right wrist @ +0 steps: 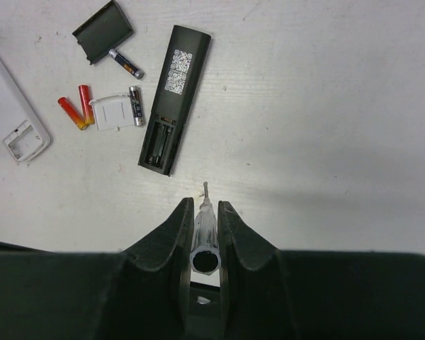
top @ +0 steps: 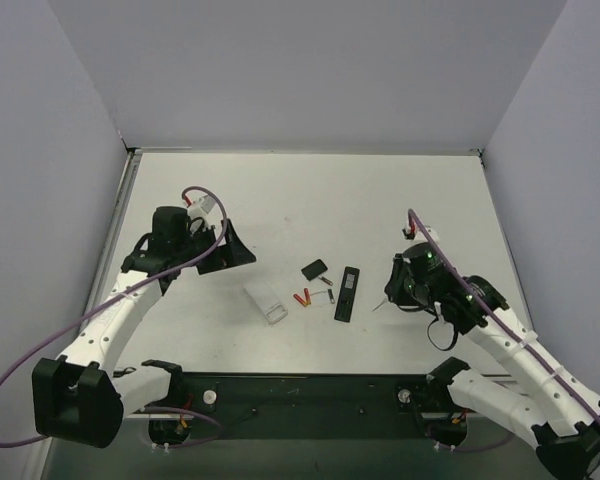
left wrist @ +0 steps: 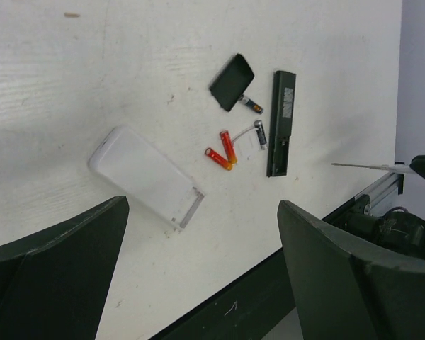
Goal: Unload the batteries from the remote control
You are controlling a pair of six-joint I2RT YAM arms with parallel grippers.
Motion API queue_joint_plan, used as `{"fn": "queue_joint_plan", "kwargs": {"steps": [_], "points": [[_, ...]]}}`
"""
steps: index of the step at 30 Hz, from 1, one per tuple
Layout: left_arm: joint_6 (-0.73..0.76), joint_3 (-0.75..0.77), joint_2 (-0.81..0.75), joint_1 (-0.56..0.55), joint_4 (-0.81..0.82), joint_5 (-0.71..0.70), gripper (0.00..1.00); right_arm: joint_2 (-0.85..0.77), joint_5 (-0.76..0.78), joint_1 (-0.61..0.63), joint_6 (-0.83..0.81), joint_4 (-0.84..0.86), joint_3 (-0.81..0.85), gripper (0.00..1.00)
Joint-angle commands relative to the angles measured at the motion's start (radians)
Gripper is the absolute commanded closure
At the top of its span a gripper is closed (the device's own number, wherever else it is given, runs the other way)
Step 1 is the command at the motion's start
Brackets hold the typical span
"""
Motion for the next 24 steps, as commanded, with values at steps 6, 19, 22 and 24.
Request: {"fn": "queue_joint_plan", "kwargs": {"steps": [6, 19, 22, 24], "points": [[0.085, -0.056, -0.078, 0.063, 0.039, 0.201, 0.03, 0.324, -0.547, -0.342, -0.159, -0.039, 0.105, 0.90], [0.078, -0.075, -0.101, 0.067, 0.067, 0.237, 0.03, 0.931, -0.642, -0.496, -0.213, -0.052, 0.372, 0.83], [0.077, -0.078, -0.098, 0.069, 0.065, 0.243, 0.03, 1.009, -0.628, -0.503, -0.222, -0.072, 0.430, 0.82], [0.077, -0.078, -0.100, 0.069, 0.070, 0.244, 0.02, 1.036, -0.623, -0.504, -0.228, -0.092, 0.458, 0.78]]}}
